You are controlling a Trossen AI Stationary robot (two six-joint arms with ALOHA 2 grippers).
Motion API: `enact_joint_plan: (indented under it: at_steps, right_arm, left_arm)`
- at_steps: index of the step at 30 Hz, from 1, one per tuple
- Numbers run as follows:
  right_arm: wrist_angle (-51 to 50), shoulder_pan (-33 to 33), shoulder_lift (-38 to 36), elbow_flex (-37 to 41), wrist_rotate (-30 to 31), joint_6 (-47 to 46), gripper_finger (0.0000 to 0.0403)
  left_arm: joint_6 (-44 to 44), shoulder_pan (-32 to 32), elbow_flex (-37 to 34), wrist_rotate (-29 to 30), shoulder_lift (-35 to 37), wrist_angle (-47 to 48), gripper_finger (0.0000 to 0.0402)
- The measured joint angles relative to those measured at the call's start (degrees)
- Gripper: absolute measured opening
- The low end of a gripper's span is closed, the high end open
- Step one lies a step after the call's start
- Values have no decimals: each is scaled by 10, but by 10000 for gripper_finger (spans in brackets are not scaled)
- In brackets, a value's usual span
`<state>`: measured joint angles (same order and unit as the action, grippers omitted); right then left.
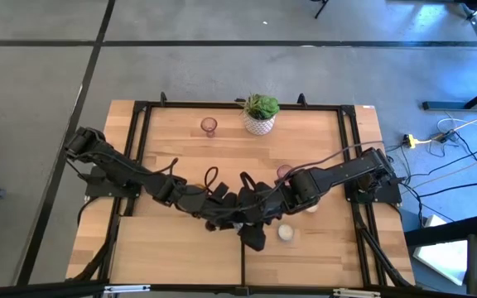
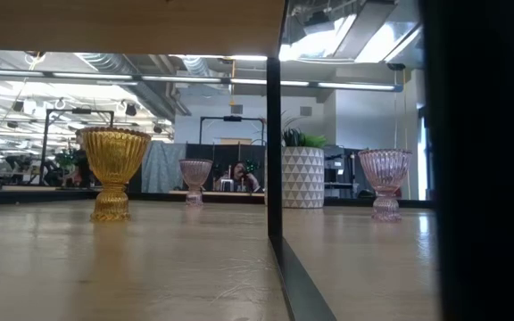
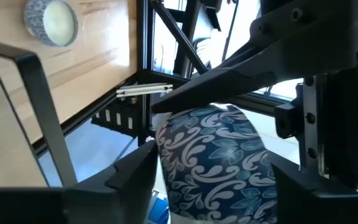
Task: Pick & Place candle stick holders
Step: Put the top blue scented candle on the shelf
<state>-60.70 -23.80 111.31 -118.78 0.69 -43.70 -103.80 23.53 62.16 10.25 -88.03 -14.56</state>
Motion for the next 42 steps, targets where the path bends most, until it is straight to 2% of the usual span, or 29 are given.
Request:
enact_joint_plan:
  at_steps: [6, 13, 19, 28, 33, 37, 42]
  right_arm:
    - [-2, 0, 0, 0, 10, 8, 310]
    - [6, -7, -13, 0, -14, 12, 344]
    - [2, -21, -41, 0, -16, 13, 349]
    - [-4, -49, -61, 0, -7, 10, 350]
    - [-4, -57, -62, 0, 14, 5, 350]
    - [-4, -57, -62, 0, 28, -5, 350]
    - [-4, -57, -62, 0, 34, -5, 350]
  left_arm:
    - [-14, 4, 0, 18, 0, 5, 145]
    - [17, 25, 0, 29, 10, -6, 140]
    - [0, 75, 0, 43, 14, 5, 143]
    - [-65, 165, 1, 111, 14, 93, 141]
    - [-85, 193, 1, 127, 13, 165, 141]
    - [-86, 200, 1, 123, 13, 189, 142]
    - [-96, 200, 1, 87, 13, 231, 142]
